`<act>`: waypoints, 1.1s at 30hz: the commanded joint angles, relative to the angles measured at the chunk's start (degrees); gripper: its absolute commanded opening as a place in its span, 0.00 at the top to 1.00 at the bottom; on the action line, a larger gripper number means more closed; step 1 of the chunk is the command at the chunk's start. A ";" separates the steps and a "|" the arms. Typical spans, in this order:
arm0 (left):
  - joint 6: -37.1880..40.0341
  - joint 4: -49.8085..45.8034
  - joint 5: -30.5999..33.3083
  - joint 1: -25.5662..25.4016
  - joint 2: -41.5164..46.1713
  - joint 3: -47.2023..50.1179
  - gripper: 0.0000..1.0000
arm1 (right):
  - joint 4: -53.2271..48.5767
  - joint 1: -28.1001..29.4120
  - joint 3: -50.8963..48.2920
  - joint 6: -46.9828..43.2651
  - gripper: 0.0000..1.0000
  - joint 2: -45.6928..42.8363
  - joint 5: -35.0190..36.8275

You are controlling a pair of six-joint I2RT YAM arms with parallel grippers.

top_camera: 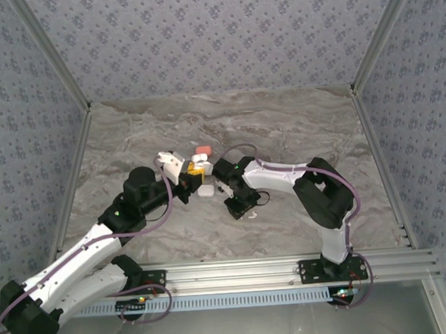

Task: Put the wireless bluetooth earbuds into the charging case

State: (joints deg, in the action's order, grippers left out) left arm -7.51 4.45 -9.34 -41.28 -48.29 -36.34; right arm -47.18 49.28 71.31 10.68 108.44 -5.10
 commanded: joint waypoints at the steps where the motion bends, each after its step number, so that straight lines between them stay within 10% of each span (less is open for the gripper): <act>1: 0.30 0.24 0.72 -0.16 0.71 -0.51 1.00 | -1.87 0.45 0.70 -0.39 0.69 0.79 -0.19; 13: 0.16 0.39 0.70 -0.14 0.60 -0.62 1.00 | 1.10 -2.93 0.26 -2.15 0.55 -5.01 -2.71; 33: -0.67 0.96 1.20 -0.21 0.92 -0.20 1.00 | 7.08 -6.96 -5.15 -26.80 0.59 -4.99 -15.41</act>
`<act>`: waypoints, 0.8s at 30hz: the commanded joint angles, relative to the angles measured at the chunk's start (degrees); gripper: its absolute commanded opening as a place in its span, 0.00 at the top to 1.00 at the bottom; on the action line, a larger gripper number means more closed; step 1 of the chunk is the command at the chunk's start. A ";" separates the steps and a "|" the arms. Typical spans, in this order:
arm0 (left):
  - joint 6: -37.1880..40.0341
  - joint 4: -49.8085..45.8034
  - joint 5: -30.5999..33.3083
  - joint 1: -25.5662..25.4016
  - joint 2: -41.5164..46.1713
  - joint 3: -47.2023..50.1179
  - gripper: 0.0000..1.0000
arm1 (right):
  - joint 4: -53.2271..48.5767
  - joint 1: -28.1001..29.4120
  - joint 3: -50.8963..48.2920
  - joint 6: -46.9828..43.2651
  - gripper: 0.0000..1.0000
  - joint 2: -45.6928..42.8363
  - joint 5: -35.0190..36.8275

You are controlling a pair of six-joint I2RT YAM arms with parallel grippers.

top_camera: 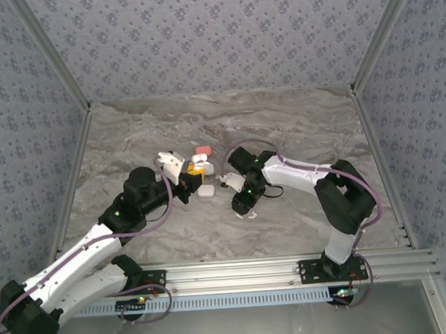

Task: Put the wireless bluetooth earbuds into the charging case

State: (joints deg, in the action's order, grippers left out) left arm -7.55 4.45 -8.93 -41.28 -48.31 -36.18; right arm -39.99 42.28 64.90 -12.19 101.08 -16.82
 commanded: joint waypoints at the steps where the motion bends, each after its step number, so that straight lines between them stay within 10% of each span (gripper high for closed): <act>1: -0.63 1.00 0.92 -0.20 0.93 -0.36 1.00 | 0.13 0.29 1.28 -3.77 0.59 2.90 -3.24; 24: -0.19 1.22 0.94 -0.21 0.03 -0.77 1.00 | -0.13 0.18 -3.75 -1.40 0.57 -3.41 3.45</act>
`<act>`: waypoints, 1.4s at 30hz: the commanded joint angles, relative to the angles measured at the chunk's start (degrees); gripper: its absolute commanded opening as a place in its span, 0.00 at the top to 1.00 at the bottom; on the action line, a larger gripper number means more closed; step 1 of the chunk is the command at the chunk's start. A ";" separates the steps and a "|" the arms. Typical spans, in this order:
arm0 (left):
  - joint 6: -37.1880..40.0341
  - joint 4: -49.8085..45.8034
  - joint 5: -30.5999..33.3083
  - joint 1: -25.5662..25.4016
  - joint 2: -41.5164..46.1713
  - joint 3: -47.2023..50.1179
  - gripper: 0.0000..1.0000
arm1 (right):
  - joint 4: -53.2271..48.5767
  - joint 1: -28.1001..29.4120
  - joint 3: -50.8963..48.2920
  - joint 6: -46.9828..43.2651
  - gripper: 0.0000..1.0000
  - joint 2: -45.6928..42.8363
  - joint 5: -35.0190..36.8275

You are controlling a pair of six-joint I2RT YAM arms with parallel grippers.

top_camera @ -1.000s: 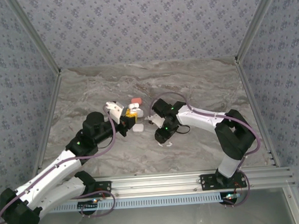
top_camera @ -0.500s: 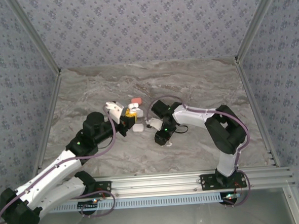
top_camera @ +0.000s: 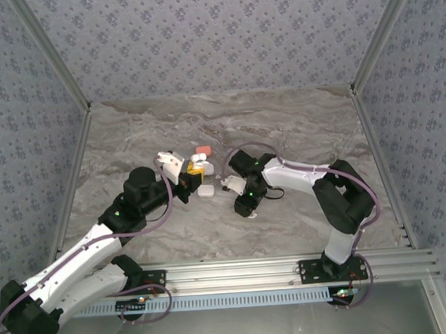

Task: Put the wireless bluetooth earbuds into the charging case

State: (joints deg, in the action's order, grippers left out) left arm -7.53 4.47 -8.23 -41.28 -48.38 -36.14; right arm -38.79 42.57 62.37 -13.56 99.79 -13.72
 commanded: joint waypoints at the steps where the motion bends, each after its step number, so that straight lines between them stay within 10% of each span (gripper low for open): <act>1: -0.28 1.29 0.22 -0.19 -0.02 -0.86 1.00 | -1.06 -0.19 -1.35 0.22 0.57 -2.40 0.92; 42: -0.47 0.67 0.40 -0.18 0.40 -0.66 1.00 | -1.16 7.44 3.76 2.26 0.58 5.17 5.01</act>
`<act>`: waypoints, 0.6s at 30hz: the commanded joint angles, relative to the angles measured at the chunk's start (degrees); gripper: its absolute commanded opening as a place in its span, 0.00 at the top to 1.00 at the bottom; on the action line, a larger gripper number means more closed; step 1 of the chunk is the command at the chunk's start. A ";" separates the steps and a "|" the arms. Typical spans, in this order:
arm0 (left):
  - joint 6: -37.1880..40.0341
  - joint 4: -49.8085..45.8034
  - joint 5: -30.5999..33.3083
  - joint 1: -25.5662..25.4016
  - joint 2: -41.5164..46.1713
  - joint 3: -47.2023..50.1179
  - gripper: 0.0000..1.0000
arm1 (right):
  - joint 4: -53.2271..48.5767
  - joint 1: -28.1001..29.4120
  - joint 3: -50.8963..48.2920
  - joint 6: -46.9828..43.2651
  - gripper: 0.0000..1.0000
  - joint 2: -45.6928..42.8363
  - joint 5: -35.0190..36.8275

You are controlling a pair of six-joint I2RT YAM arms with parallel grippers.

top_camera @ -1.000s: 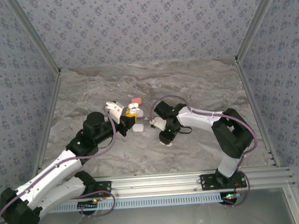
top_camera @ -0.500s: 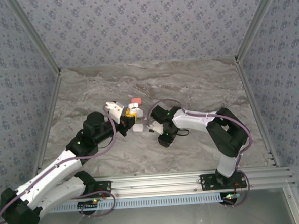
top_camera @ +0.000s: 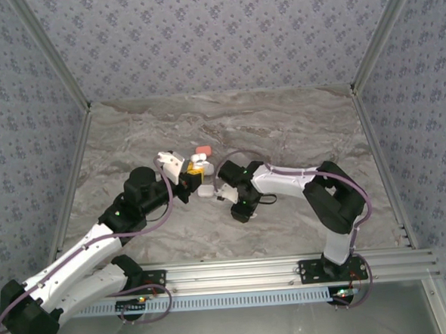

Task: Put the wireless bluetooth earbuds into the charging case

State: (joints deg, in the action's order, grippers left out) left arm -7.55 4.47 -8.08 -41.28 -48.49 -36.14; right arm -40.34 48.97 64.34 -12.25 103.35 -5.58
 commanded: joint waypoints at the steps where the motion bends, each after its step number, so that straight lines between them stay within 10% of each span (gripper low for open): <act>1: -0.45 0.69 0.24 -0.18 0.56 -0.69 1.00 | 0.21 0.97 1.93 1.00 0.58 1.46 -3.07; 18: -0.80 1.59 0.80 -0.18 1.58 -0.05 1.00 | -1.60 -5.42 1.60 -4.31 0.58 -4.88 -9.13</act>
State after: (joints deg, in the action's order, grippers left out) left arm -7.57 4.47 -8.05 -41.28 -48.03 -36.14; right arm -40.53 43.13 65.08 -15.11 97.76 -12.45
